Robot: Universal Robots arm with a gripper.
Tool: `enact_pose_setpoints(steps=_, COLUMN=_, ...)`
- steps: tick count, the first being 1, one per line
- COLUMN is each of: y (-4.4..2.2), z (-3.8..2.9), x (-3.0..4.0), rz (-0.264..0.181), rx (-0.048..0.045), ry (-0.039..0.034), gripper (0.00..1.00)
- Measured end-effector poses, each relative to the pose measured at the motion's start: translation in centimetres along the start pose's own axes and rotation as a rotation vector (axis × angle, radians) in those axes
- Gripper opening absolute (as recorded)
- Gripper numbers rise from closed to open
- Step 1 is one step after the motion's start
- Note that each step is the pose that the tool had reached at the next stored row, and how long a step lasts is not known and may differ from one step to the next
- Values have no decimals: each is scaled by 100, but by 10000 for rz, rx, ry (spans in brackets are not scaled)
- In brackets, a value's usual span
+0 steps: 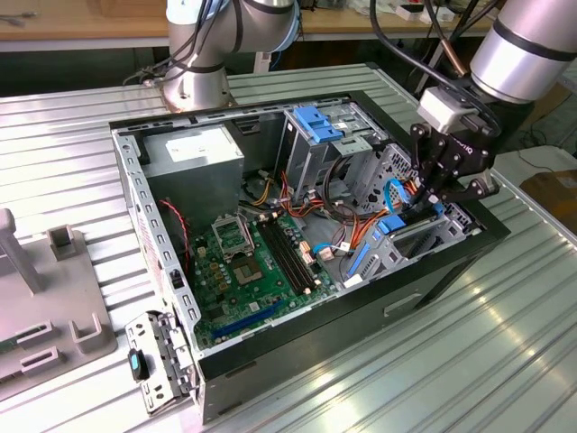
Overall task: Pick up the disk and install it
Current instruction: 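Insert the first disk wire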
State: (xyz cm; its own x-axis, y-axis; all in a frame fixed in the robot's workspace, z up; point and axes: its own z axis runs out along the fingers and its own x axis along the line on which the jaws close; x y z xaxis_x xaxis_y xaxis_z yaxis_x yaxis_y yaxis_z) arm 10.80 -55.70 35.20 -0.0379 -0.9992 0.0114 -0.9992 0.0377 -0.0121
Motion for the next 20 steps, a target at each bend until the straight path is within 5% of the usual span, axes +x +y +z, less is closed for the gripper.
enact_pose_setpoints(steps=3, y=1, z=5, x=-26, rz=-3, rx=6, ry=156, gripper=16)
enact_pose_setpoints(steps=16, y=9, z=26, x=-40, rz=-77, rx=11, ry=168, gripper=16)
enact_pose_setpoints(steps=20, y=11, z=26, x=-62, rz=-93, rx=15, ry=273, gripper=16)
